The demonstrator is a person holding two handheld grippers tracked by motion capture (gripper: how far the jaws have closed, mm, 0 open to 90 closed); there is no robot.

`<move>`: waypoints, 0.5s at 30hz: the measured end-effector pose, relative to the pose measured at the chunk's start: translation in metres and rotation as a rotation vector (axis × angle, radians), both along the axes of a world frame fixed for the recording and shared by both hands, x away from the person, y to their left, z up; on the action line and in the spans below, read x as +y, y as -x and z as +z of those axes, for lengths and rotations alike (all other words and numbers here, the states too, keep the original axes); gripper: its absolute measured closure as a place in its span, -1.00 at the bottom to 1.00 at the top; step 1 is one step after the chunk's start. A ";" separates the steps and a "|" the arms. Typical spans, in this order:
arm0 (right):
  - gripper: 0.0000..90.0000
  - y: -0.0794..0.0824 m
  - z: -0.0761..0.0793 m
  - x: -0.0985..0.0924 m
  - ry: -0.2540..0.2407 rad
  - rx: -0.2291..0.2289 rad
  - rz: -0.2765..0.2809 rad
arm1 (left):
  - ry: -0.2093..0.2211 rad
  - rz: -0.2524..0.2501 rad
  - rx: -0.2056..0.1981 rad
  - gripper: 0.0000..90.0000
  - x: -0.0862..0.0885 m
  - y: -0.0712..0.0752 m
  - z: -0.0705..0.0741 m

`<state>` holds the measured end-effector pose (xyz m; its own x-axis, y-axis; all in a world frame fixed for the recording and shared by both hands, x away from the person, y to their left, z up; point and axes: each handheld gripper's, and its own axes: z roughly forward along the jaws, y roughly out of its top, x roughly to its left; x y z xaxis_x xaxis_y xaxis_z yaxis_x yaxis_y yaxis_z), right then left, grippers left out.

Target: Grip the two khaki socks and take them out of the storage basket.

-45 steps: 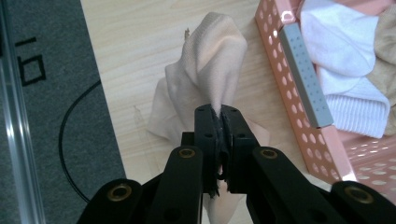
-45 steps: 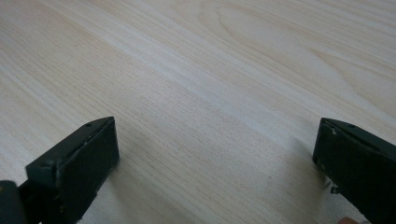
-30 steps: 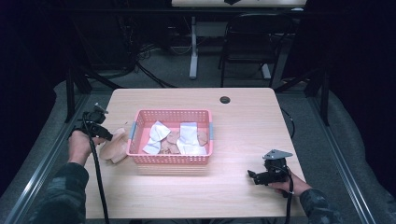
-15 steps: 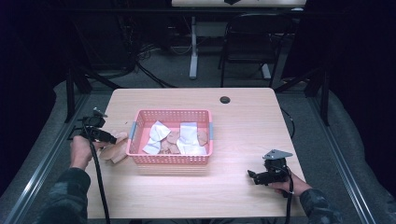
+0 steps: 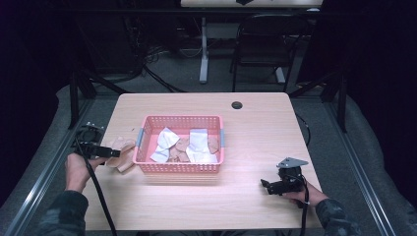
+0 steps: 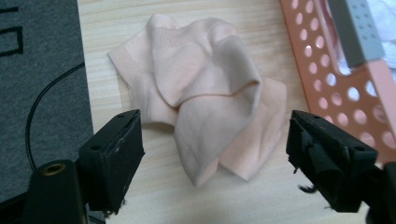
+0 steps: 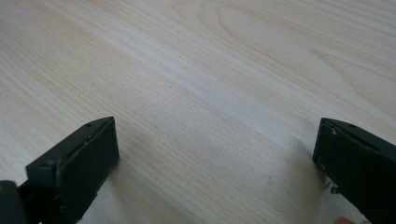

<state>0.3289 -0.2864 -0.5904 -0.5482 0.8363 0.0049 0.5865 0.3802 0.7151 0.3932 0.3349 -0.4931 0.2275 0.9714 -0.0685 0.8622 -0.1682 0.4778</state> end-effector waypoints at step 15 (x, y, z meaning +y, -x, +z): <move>-1.00 0.000 0.000 0.000 0.000 0.000 0.000 | 0.022 0.036 -0.084 -0.79 -0.003 0.060 -0.028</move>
